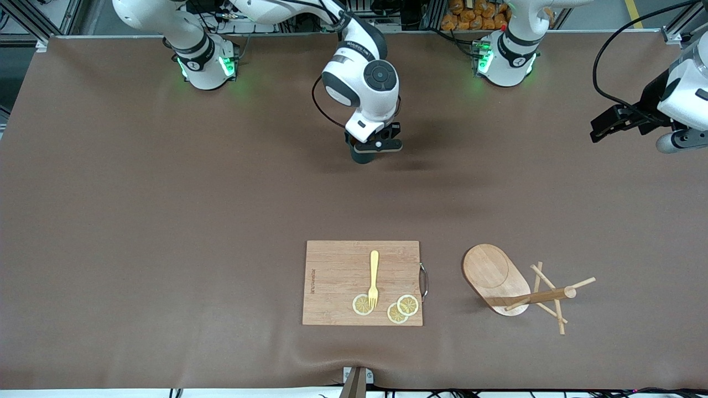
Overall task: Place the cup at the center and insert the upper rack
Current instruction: 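Set the mug down and open the right gripper while the left gripper approaches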
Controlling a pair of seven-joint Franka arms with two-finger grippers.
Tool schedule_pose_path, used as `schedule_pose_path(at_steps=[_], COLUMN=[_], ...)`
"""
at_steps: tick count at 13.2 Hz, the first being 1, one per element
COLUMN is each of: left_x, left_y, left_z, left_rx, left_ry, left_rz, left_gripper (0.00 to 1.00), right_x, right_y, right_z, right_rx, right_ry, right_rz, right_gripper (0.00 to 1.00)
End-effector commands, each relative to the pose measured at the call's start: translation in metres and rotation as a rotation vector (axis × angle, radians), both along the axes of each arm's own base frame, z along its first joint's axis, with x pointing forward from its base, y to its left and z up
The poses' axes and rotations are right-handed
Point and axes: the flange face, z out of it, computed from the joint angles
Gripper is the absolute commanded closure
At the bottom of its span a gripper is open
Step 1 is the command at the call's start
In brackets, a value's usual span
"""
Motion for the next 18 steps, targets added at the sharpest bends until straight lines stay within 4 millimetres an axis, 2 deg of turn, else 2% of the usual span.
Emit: schedule_pose_path(at_steps=[1,4,5,6,7,10,12,14,15,18], left_x=[0.004,0.007,0.008,0.009,0.009,0.020,0.023,0.028,0.032,0.029], left_y=[-0.006,-0.014,-0.019,-0.032,-0.041,-0.079,-0.115,-0.153,-0.179,-0.255], left_z=[0.004,0.003,0.002,0.001,0.004,0.004,-0.004,-0.014,-0.019,-0.033], left_rx=[0.007,0.005,-0.001,-0.015,-0.015,-0.018,-0.018,-0.027,-0.040,-0.090], left_ry=[-0.022,-0.037,-0.037,-0.038,-0.047,-0.056,-0.046,-0.033,-0.036,-0.083], left_rz=[-0.010,0.000,0.001,0.005,0.044,0.131,0.198,0.261,0.271,0.373], left_gripper=[0.00,0.00,0.00,0.00,0.00,0.00,0.00,0.00,0.00,0.00], right_x=[0.001,0.016,0.030,0.046,0.060,0.109,0.132,0.154,0.161,0.176], right_y=[0.008,-0.007,-0.024,-0.046,-0.071,-0.161,-0.219,-0.291,-0.324,-0.416], right_z=[0.028,0.078,0.102,0.128,0.160,0.257,0.313,0.352,0.367,0.397], right_rx=[0.032,0.052,0.048,0.031,0.020,0.030,0.034,0.025,0.023,0.017], right_ry=[-0.013,-0.037,-0.039,-0.037,-0.039,-0.071,-0.088,-0.082,-0.085,-0.101], right_rz=[-0.005,0.056,0.100,0.115,0.108,0.042,0.037,0.060,0.060,0.011], right_gripper=[0.31,0.17,0.10,0.00,0.00,0.00,0.00,0.00,0.00,0.00])
